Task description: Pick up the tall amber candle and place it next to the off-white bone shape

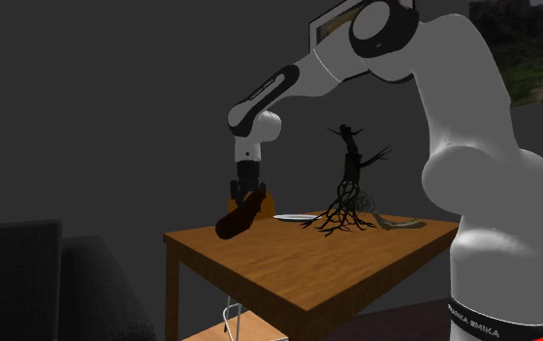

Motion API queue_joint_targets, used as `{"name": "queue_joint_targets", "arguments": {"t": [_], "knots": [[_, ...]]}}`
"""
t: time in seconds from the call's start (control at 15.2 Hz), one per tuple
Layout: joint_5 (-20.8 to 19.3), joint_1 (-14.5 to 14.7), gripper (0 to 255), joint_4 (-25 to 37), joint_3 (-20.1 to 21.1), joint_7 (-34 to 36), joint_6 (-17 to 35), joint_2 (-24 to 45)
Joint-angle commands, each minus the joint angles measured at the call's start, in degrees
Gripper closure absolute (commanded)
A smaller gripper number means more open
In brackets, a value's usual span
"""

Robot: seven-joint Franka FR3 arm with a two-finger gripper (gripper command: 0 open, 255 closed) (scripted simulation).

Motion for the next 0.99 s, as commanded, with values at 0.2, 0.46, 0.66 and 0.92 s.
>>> {"name": "queue_joint_targets", "arguments": {"t": [0.2, 0.46, 0.66, 0.92], "knots": [[0.4, -0.2, 255, 2.4, 0.1, -0.3, -3.6, -1.2], [0.7, -0.2, 255, 4.5, 0.1, -0.4, -6.4, -2.1], [0.8, -0.3, 255, 6.2, 0.2, -0.4, -8.6, -2.5], [1.0, -0.3, 255, 8.7, 0.2, -0.4, -11.5, -3.0]]}}
